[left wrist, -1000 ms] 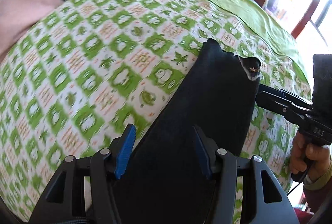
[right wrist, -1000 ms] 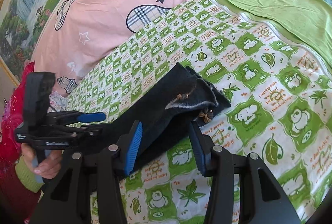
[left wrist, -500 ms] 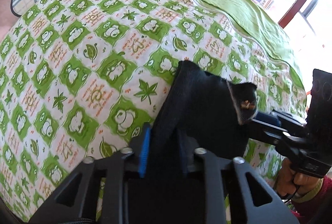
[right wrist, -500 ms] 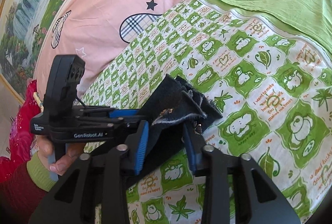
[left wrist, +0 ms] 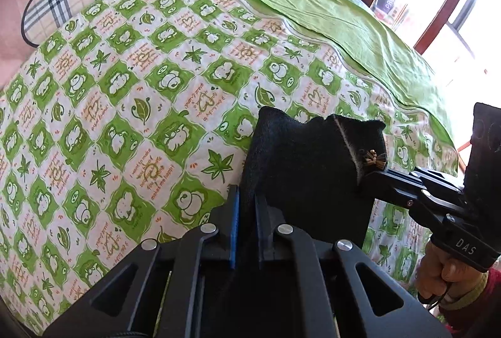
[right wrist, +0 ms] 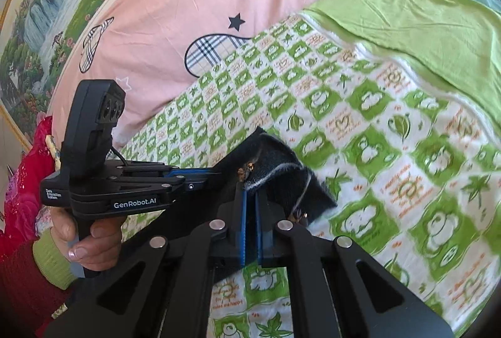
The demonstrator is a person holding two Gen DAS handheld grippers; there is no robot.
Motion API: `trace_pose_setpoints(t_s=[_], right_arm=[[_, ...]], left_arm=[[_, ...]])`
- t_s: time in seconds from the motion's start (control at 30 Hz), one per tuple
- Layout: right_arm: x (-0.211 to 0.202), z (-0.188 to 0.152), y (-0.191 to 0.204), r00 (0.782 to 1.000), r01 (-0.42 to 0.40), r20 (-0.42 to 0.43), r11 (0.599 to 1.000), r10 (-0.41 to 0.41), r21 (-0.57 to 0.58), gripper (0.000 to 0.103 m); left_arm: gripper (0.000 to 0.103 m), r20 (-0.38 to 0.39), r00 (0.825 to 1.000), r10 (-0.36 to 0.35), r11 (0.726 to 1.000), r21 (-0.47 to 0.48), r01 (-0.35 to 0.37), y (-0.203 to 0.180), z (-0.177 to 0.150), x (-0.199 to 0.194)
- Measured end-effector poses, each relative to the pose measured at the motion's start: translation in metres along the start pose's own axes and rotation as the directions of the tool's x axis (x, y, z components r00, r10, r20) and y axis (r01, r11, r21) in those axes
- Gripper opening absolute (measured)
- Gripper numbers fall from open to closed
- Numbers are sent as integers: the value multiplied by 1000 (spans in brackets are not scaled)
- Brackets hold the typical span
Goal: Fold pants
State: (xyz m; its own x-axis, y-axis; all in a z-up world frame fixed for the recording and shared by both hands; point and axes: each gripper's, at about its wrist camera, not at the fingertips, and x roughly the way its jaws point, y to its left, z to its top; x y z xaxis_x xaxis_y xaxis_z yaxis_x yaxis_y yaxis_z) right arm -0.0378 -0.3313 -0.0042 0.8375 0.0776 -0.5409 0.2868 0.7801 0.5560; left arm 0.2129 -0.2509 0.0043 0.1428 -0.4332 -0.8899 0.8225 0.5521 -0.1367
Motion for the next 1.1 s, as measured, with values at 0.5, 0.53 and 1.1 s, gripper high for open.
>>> trace_pose_setpoints(t_s=[0.5, 0.53, 1.1], right_arm=[[-8, -17, -23, 997, 43, -66, 996, -38, 75, 35], [-5, -17, -26, 996, 42, -77, 995, -35, 88, 35], [-9, -8, 12, 990, -113, -78, 994, 113, 3, 12]], left_arm=[[50, -57, 998, 15, 1000, 20, -14, 0, 6, 4], [50, -74, 997, 6, 1000, 19, -4, 1, 7, 9], [10, 44, 989, -143, 984, -99, 147, 14, -12, -24]])
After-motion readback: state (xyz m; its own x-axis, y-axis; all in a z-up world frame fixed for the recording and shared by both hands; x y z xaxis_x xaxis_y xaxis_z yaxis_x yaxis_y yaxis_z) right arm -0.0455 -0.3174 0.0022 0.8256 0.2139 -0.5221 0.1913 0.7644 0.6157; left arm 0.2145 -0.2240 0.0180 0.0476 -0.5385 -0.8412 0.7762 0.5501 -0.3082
